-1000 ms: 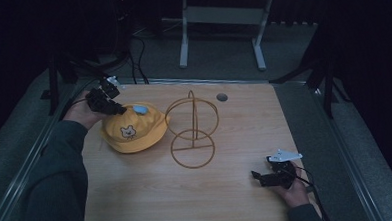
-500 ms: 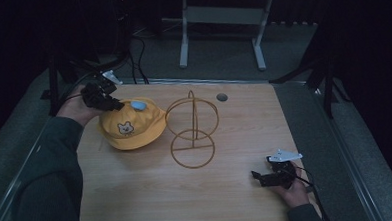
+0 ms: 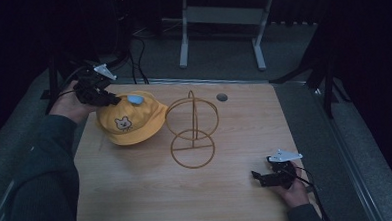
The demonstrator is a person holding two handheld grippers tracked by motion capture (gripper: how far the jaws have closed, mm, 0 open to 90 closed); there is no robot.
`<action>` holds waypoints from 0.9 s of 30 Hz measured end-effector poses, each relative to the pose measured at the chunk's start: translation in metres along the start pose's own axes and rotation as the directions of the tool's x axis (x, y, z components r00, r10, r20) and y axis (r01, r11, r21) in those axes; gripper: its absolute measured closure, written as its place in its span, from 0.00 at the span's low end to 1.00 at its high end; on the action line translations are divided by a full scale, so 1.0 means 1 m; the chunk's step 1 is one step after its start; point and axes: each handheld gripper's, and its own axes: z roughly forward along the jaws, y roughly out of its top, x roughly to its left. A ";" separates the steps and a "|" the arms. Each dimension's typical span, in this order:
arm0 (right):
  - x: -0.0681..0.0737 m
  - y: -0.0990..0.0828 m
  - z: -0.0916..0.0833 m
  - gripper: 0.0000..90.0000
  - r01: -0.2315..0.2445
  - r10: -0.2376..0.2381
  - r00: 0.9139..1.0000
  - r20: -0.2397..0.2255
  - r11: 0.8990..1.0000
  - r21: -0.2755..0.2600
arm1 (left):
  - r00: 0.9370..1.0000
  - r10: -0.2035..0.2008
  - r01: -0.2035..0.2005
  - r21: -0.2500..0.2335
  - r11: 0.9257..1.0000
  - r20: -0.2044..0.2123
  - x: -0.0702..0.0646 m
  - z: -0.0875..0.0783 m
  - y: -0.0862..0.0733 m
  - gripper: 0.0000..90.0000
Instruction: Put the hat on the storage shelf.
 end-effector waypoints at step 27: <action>0.000 0.000 0.000 0.12 0.000 0.000 1.000 0.001 1.000 0.001 | 0.999 -0.010 0.008 -0.058 0.998 -0.034 0.004 -0.026 0.005 0.94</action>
